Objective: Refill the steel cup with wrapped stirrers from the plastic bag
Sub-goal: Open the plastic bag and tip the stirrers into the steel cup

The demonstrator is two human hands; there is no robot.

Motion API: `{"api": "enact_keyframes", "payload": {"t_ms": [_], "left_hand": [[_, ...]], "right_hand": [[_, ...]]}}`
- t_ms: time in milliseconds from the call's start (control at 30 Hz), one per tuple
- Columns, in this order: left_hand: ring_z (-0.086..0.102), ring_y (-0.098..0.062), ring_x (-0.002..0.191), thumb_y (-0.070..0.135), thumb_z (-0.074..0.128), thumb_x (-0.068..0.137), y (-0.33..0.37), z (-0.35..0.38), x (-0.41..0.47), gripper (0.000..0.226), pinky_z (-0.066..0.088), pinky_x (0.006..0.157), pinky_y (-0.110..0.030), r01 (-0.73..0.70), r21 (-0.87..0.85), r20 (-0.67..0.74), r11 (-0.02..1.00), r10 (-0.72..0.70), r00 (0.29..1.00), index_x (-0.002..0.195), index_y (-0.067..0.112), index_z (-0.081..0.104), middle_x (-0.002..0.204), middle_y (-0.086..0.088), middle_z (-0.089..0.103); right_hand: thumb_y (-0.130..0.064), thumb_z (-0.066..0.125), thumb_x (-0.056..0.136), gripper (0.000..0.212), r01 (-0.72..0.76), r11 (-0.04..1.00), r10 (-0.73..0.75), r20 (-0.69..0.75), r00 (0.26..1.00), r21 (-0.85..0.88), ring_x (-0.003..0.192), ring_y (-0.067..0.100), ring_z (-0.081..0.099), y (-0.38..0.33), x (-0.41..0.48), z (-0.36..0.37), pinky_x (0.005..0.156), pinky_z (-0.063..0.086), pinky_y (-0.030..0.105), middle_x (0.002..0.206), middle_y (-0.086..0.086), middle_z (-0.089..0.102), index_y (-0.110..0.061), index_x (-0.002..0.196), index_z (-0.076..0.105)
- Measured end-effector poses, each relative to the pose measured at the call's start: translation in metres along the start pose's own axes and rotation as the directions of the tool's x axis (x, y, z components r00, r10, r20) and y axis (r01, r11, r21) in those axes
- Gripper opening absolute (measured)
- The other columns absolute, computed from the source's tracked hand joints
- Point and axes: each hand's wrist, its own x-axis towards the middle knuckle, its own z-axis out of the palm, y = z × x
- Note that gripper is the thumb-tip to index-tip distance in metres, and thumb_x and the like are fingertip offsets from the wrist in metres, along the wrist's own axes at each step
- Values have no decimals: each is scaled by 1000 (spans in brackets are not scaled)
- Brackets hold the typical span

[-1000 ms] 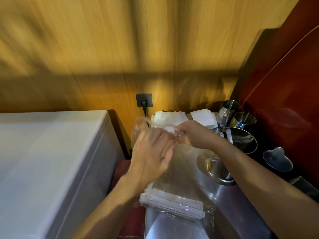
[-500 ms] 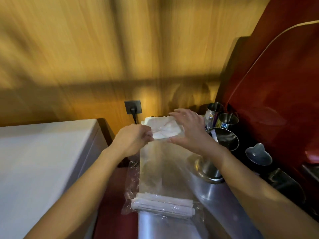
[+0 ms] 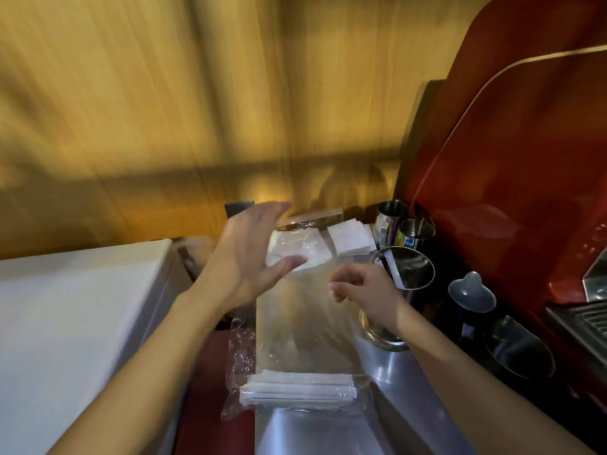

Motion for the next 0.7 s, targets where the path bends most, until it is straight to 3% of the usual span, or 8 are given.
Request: {"api": "enact_keyframes", "payload": {"t_ms": [100,133,200,233,300,400,567,700], "left_hand": [[57,-24,116,47,49,86,47,6,23,52,40,98,-37,-423,22,-60,906,424,904,122,9,56,123,-11,64],[48,-25,126,45,52,86,60,11,29,53,35,104,-39,-524,92,76,847,519,852,127,12,51,134,-9,56],[23,-22,141,45,56,85,71,18,40,63,14,114,-40,-608,216,426,764,486,763,138,19,36,150,-4,35],[24,-22,140,46,55,85,70,21,46,62,7,114,-40,-611,256,533,749,418,735,138,21,35,149,-4,38],[50,-22,122,42,53,87,68,22,57,43,1,113,-42,-582,291,628,759,307,715,123,19,49,122,-8,63],[64,-21,90,33,55,88,59,18,68,20,10,109,-41,-523,256,647,813,258,718,93,16,64,86,-3,71],[62,-21,89,33,57,88,44,14,85,20,25,97,-35,-402,269,589,875,181,788,87,16,66,88,-2,72],[61,-20,67,24,62,84,39,-17,100,16,45,66,-32,-241,120,559,963,135,818,72,13,64,68,-2,67]], "right_hand": [[-3,62,79,9,95,995,-94,30,995,-27,62,12,59,-9,2,2,69,49,36,65,7,67,-7,75,69],[2,60,80,7,129,991,-128,28,991,-34,62,8,58,-11,1,2,67,48,26,66,6,65,1,79,67],[7,57,79,10,180,975,-181,3,983,-131,65,-1,55,-15,-2,2,62,40,1,68,-6,58,4,78,66],[8,57,78,17,204,965,-208,-10,978,-165,64,-4,54,-18,-4,2,60,37,-1,65,-10,57,-4,70,67],[7,58,79,33,201,978,-201,4,980,-57,57,-4,56,-18,-6,-1,59,39,3,56,-11,59,-18,57,61],[2,65,78,26,100,987,-101,-1,995,122,55,6,57,-12,-11,-7,59,45,16,55,-4,62,-19,62,64],[-2,70,75,22,-6,996,6,1,1000,90,62,7,61,15,-25,-17,65,49,17,58,-9,66,-23,71,68],[-6,72,75,27,-80,996,82,73,994,-24,63,3,59,39,-36,-11,64,46,14,66,-10,66,-32,67,68]]}}
